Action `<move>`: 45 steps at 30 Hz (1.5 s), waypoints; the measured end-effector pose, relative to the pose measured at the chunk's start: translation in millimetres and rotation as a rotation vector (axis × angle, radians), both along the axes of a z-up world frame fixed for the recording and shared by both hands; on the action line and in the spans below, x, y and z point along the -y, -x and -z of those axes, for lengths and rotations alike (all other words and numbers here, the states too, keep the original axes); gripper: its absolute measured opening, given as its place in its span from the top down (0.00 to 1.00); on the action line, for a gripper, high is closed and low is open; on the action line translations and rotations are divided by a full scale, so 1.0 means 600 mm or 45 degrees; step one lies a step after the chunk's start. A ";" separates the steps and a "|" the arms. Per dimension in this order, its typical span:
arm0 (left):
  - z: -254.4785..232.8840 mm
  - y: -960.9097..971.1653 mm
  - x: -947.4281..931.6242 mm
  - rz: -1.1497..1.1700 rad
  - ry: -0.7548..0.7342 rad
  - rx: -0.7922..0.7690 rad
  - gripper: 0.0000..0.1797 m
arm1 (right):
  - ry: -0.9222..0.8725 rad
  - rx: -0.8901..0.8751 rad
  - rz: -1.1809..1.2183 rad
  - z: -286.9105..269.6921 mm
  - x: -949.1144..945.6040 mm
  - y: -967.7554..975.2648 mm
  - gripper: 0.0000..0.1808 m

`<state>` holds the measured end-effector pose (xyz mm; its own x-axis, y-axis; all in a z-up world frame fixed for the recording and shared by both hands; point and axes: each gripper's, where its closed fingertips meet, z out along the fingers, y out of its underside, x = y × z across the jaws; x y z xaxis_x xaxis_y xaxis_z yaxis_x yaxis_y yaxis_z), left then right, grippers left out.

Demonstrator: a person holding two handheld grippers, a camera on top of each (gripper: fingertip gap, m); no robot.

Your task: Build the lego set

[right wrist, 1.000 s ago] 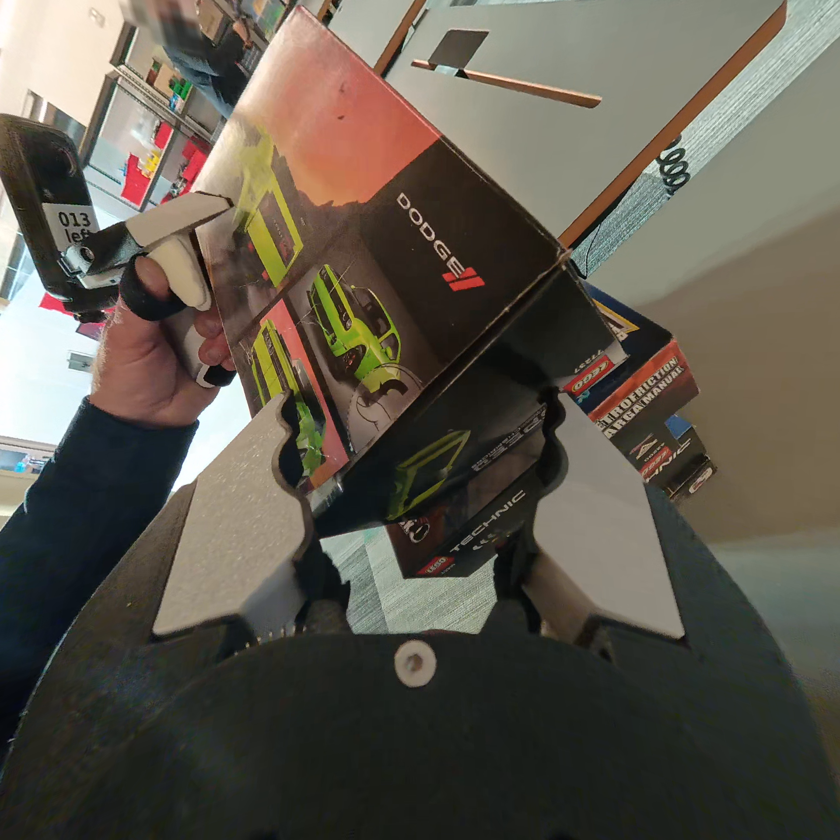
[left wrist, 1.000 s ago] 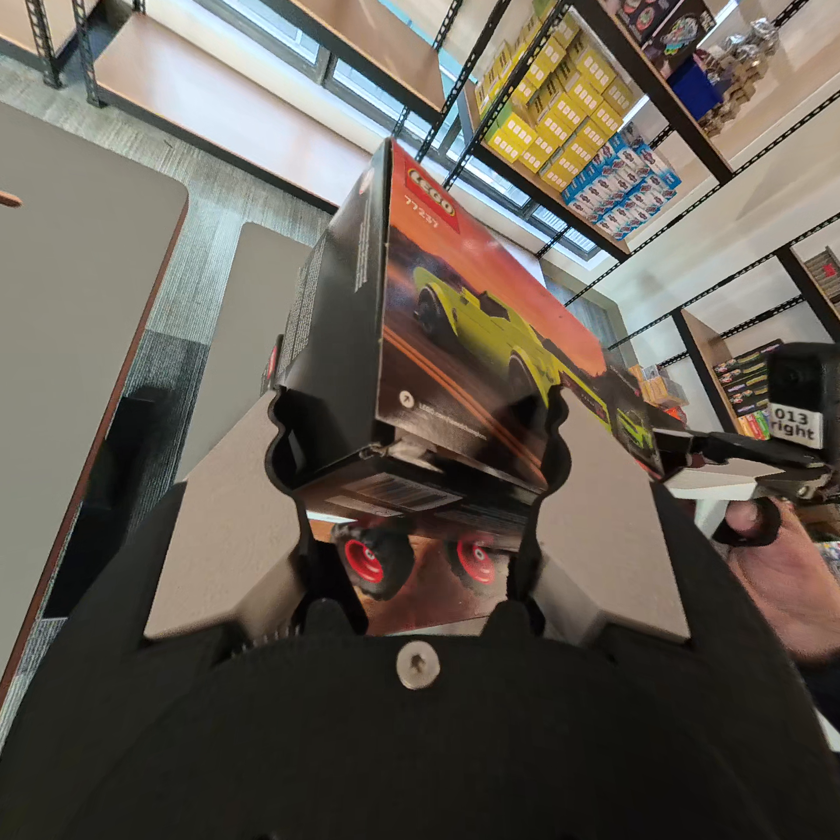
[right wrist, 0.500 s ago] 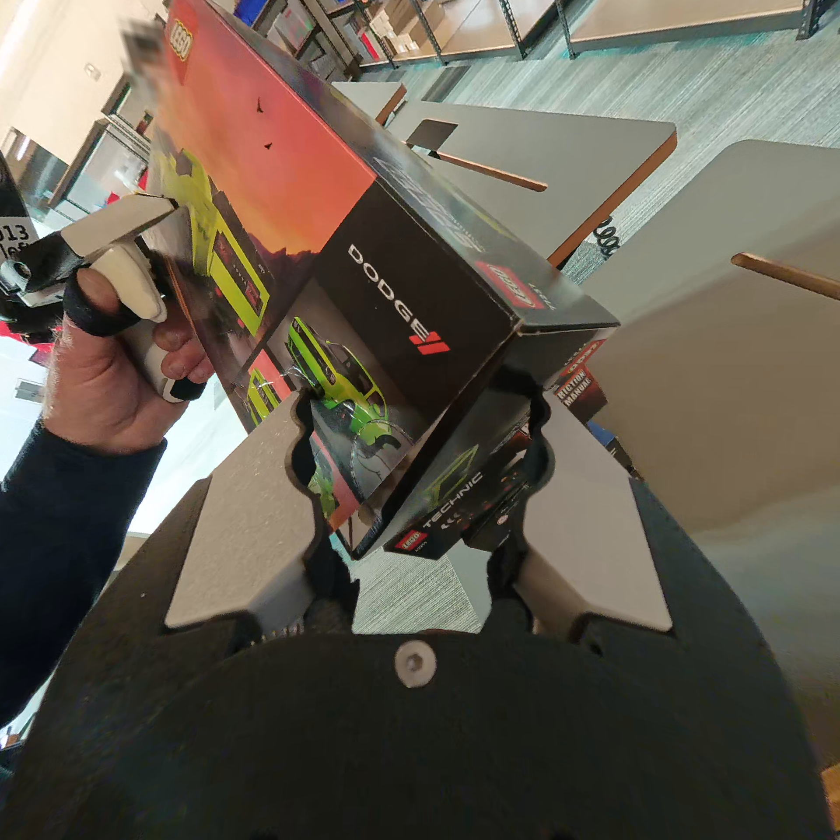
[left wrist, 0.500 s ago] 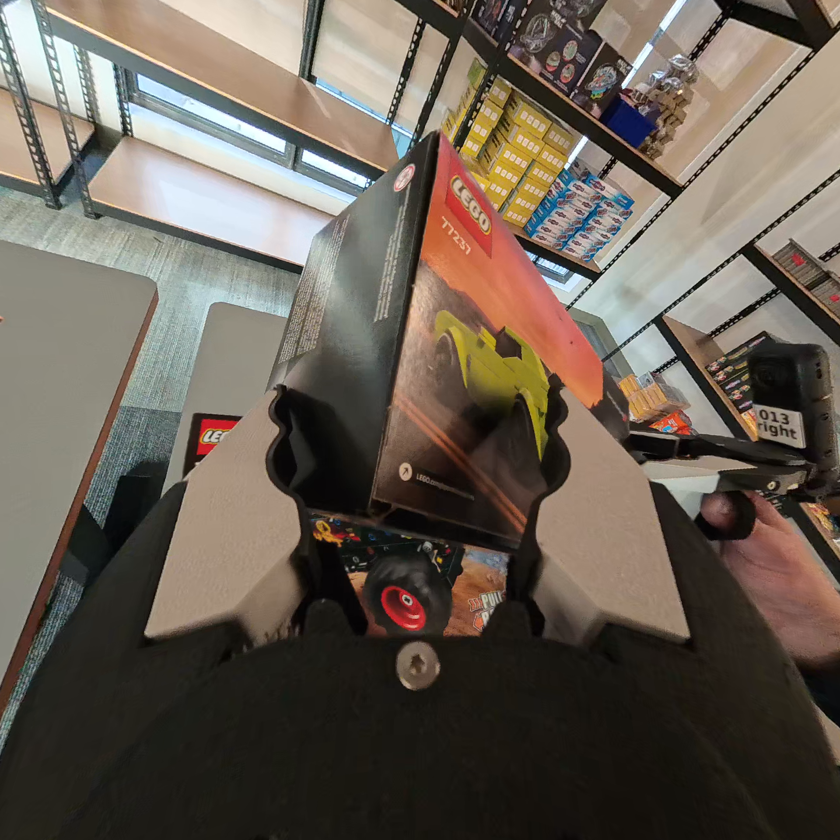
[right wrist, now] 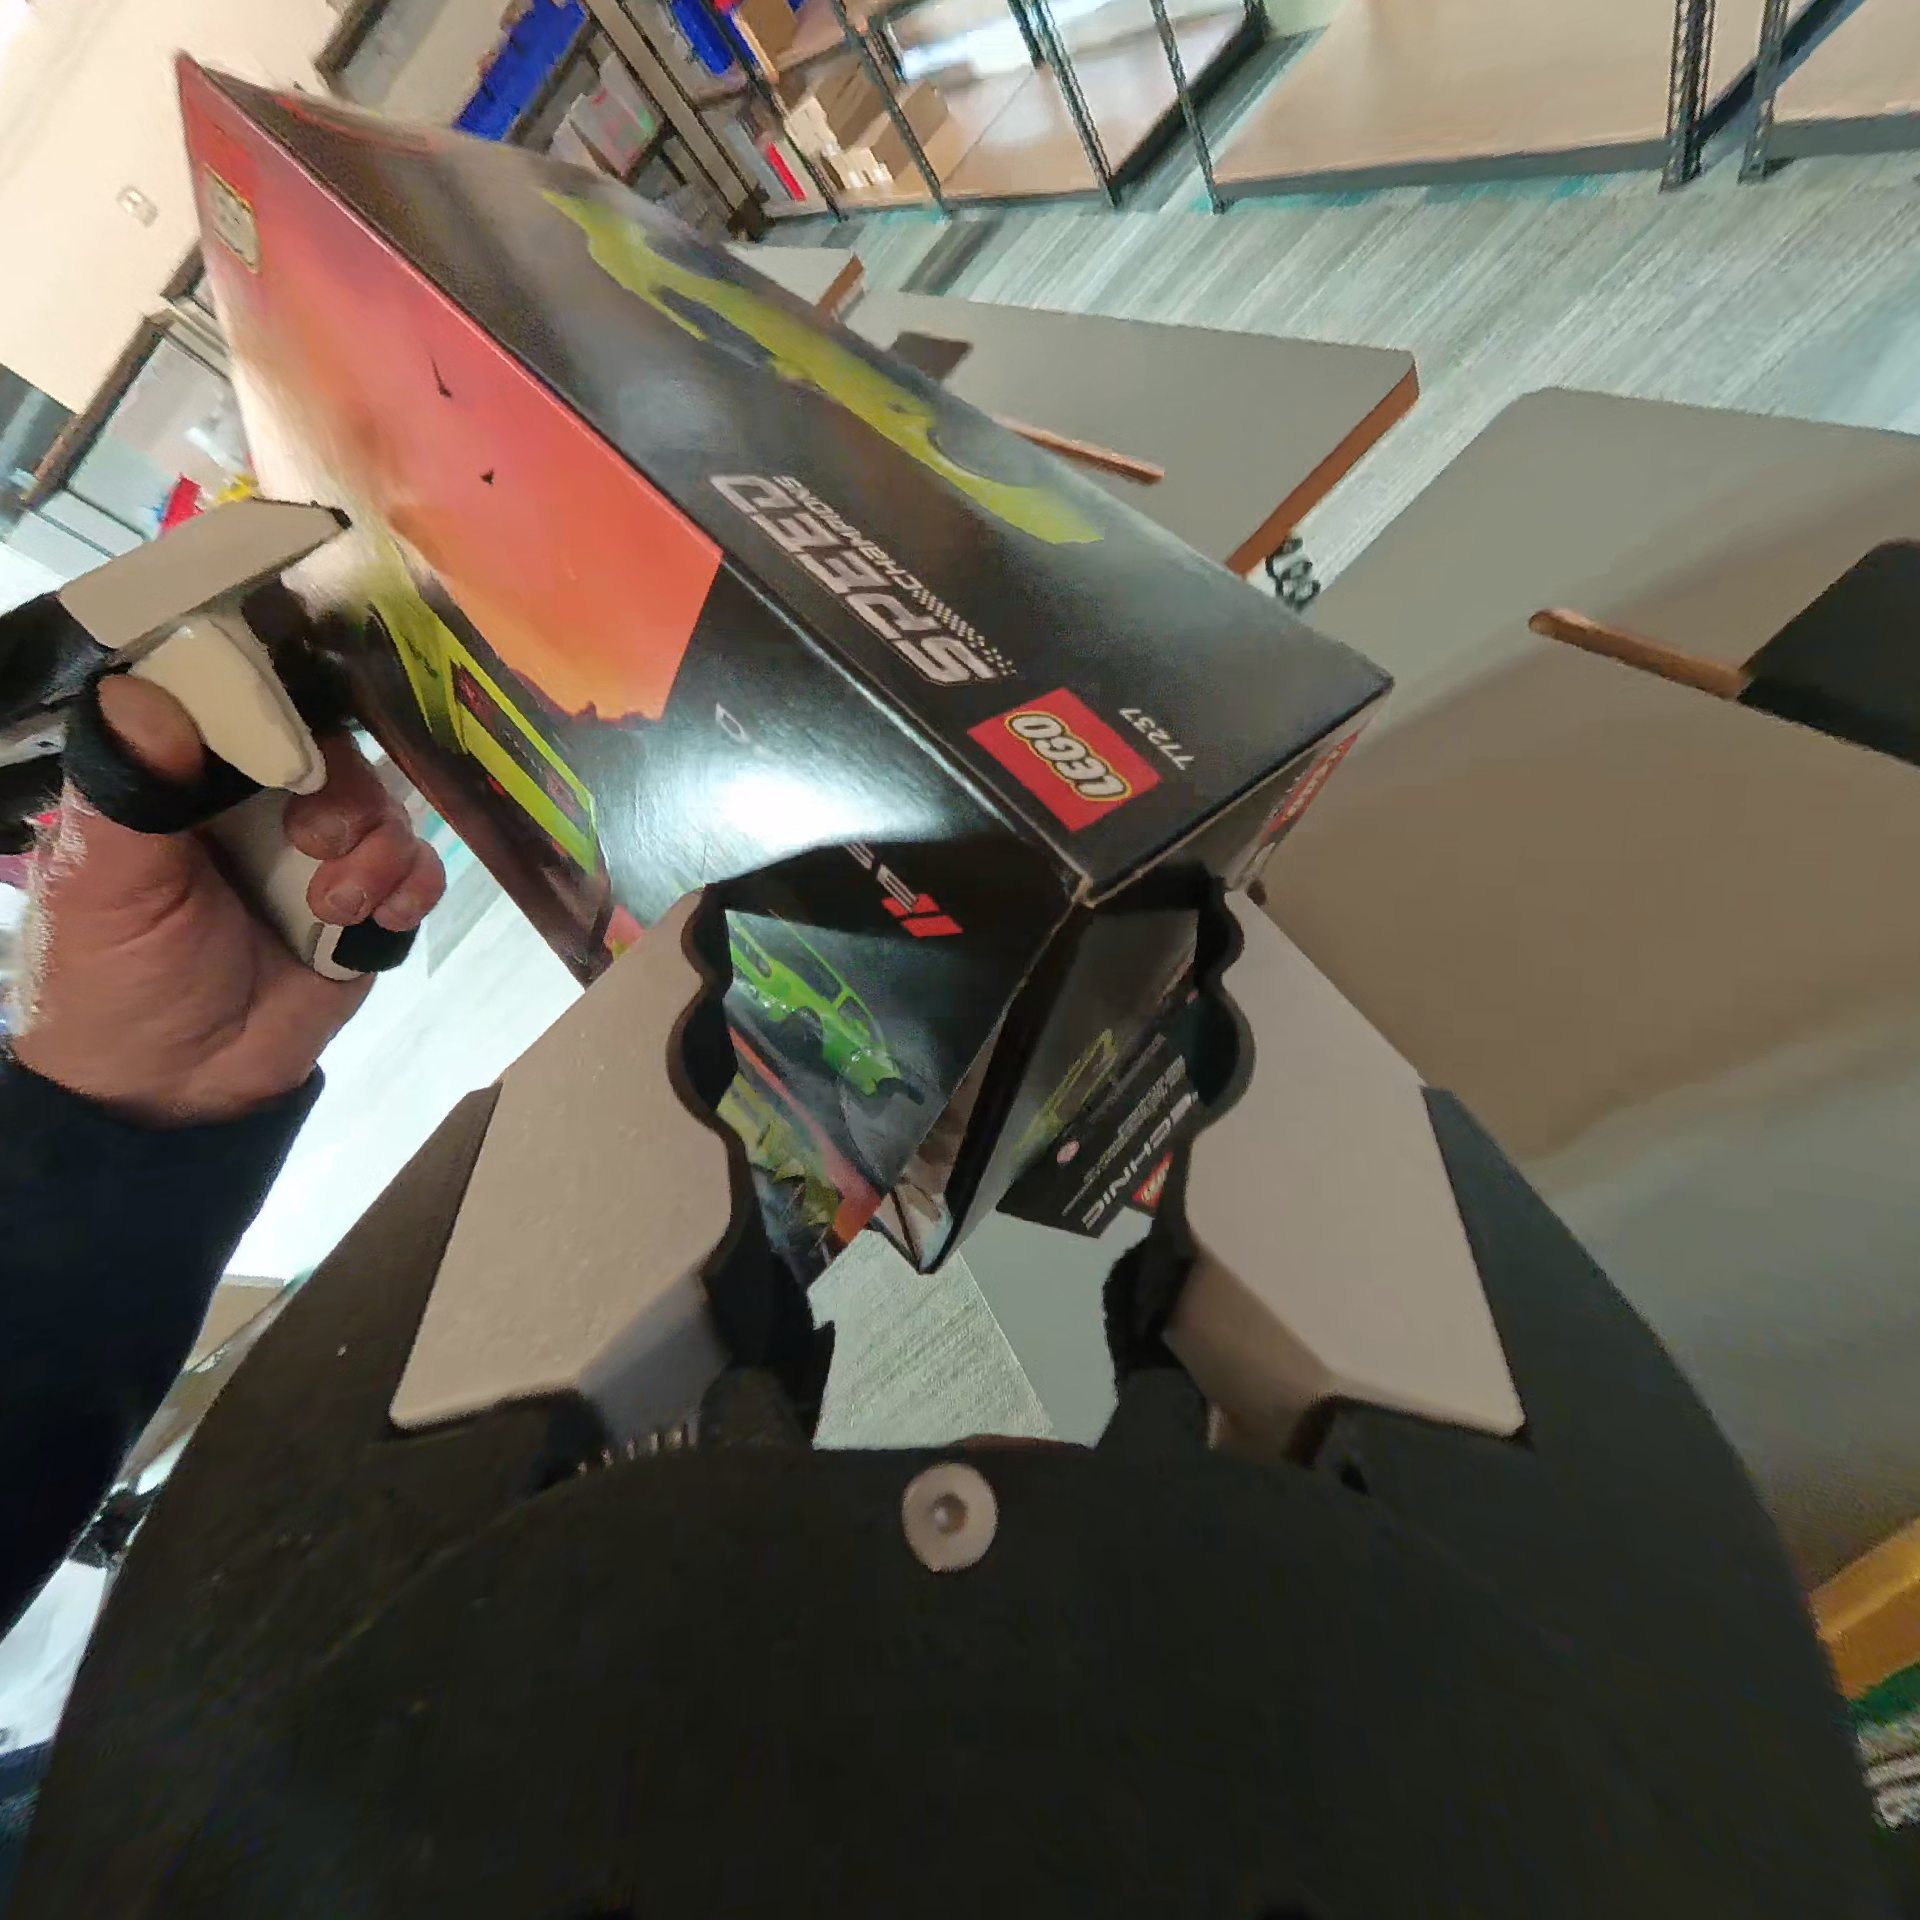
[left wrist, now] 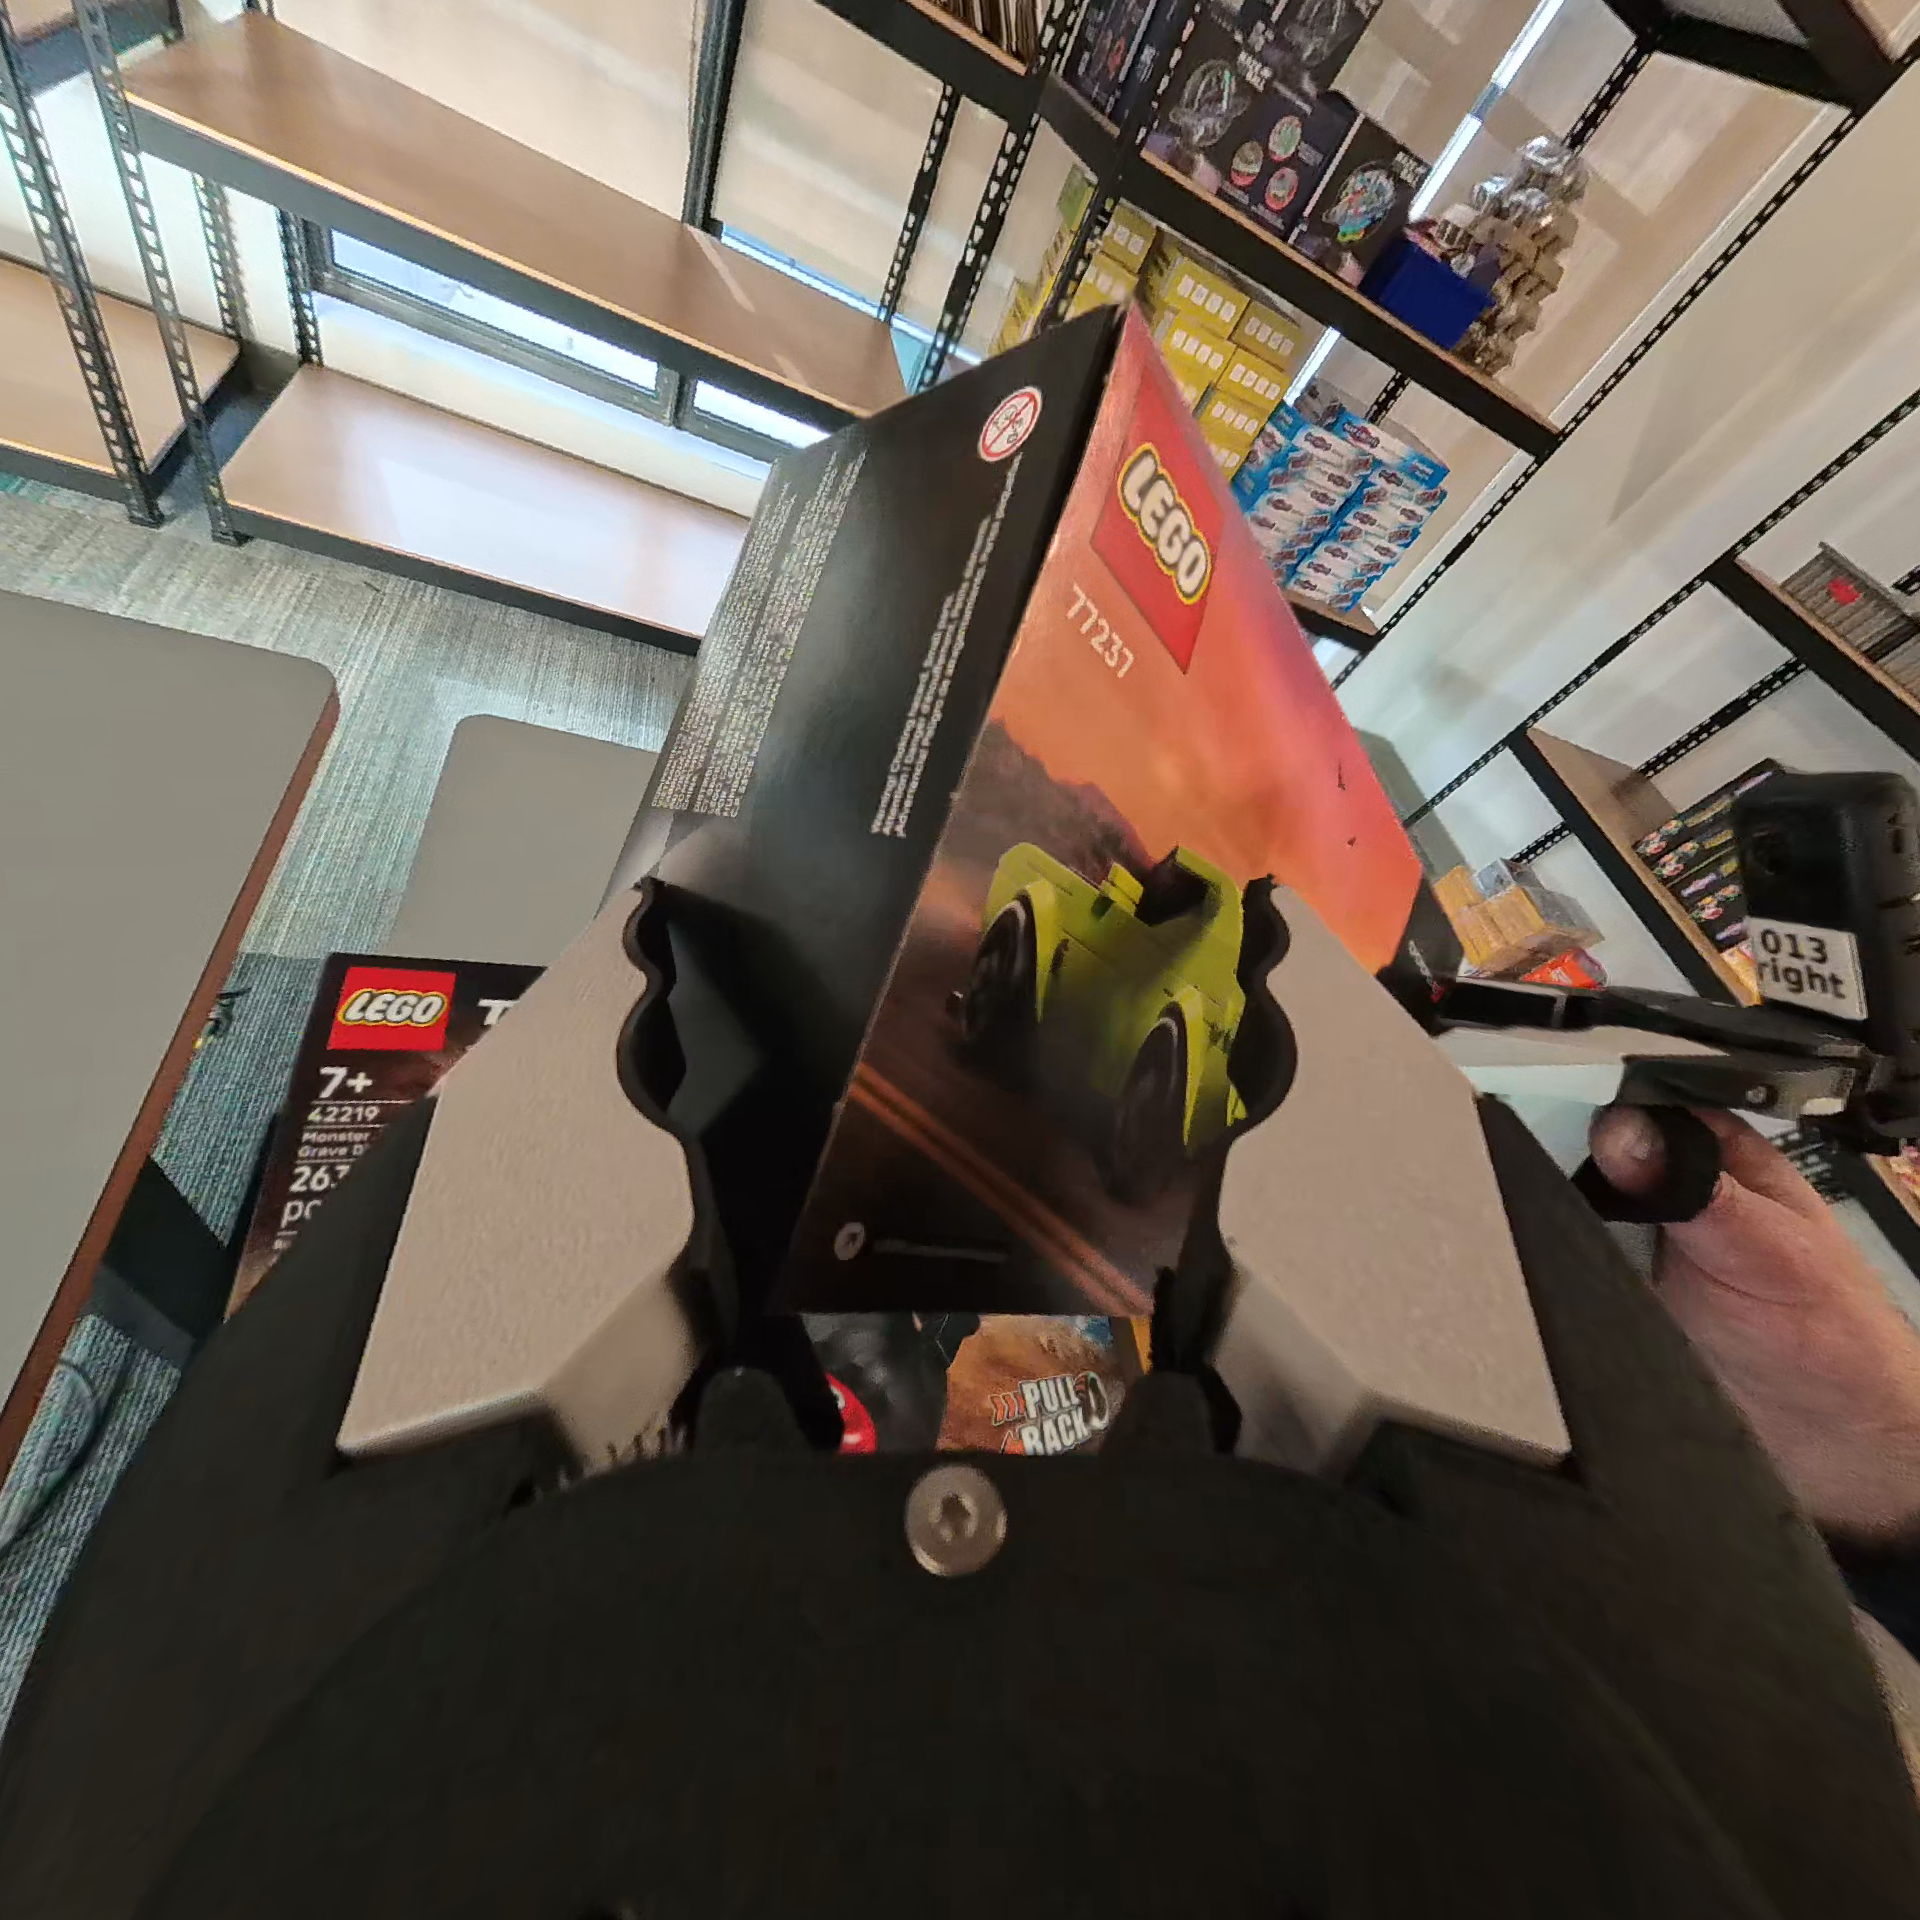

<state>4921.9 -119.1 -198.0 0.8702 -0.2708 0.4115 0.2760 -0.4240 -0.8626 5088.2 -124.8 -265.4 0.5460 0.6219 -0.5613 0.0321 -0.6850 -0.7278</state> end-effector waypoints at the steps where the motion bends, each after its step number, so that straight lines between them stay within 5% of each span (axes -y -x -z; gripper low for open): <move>1: 0.004 -0.003 -0.001 -0.003 0.009 -0.002 0.39 | -0.004 -0.001 0.011 0.002 -0.001 -0.001 0.51; 23: -0.045 -0.296 -0.017 0.361 -0.050 0.149 0.36 | -0.303 0.082 0.428 -0.148 0.002 -0.304 0.52; 31: 0.027 -0.525 0.014 0.673 0.156 0.245 0.33 | -0.283 0.248 0.690 -0.154 0.049 -0.516 0.51; 39: 0.153 -0.693 0.079 0.977 0.579 0.236 0.25 | 0.105 0.368 0.796 -0.024 0.089 -0.670 0.44; 42: 0.167 -0.709 0.057 0.971 0.575 0.315 0.38 | 0.161 0.292 0.838 0.018 0.072 -0.715 0.41; 45: 0.199 -0.722 0.073 1.107 0.773 0.316 0.37 | 0.324 0.217 0.778 0.063 0.074 -0.735 0.36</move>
